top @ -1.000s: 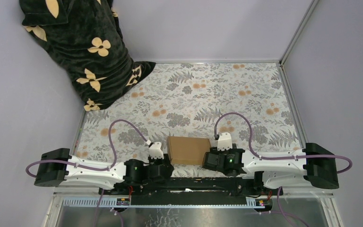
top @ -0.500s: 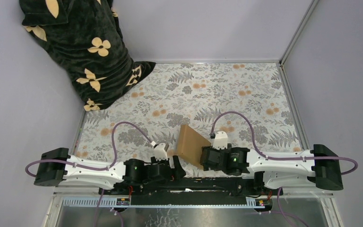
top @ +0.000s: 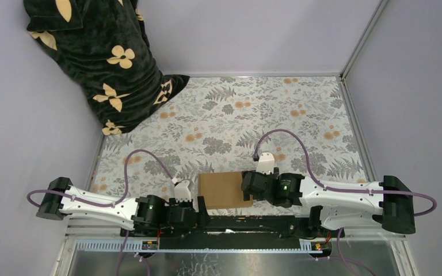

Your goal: Fold the paper box

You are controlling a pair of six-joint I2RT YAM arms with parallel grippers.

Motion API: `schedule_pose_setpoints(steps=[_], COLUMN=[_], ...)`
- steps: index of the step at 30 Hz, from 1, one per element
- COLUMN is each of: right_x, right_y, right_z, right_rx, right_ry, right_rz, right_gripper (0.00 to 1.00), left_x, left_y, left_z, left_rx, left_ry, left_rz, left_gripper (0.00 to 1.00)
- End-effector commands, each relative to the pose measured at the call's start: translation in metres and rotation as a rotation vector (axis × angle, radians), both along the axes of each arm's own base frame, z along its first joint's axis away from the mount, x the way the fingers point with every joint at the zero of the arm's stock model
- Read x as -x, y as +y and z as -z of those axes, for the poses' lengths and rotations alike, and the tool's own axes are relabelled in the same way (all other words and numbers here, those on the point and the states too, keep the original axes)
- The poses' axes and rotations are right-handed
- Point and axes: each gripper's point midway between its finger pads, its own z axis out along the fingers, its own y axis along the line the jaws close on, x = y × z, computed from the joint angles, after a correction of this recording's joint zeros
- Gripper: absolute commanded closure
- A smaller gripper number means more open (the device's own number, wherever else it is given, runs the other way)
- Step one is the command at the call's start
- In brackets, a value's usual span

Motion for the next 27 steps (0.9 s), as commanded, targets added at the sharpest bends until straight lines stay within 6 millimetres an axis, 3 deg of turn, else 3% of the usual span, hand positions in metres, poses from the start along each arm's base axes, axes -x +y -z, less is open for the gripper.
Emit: schedule_pose_setpoints(steps=[1,4,8,11,15,19,27], right_x=[-0.02,-0.017,-0.003,0.005,0.016,0.028,0.055], right_y=[0.024,0.036,0.048,0.05,0.049,0.04,0.031], right_z=[-0.022,-0.019,0.003,0.009,0.004,0.002,0.038], right_rx=[-0.082,-0.077,-0.035,-0.03,-0.067,-0.072,0.028], right_ry=[-0.034,-0.004,0.082,0.084,0.046,0.037,0.08], right_rz=[-0.032,-0.07,-0.137,-0.137,-0.134,-0.14,-0.141], right_gripper=[0.15,0.16,0.19,0.2,0.23,0.24,0.25], left_x=[-0.002,-0.014,-0.026,-0.034,-0.033,-0.03,-0.029], left_y=[0.024,0.02,0.003,0.003,-0.005,-0.007,-0.012], left_z=[0.003,-0.017,-0.035,-0.027,-0.015,-0.014,0.007], left_rx=[-0.069,-0.097,-0.123,-0.147,-0.108,-0.11,-0.195], left_ry=[-0.014,-0.091,-0.183,-0.203,-0.168,-0.158,-0.166], left_rz=[-0.064,-0.08,-0.081,-0.097,-0.074,-0.055,-0.038], left_gripper=[0.02,0.01,0.02,0.02,0.14,0.19,0.21])
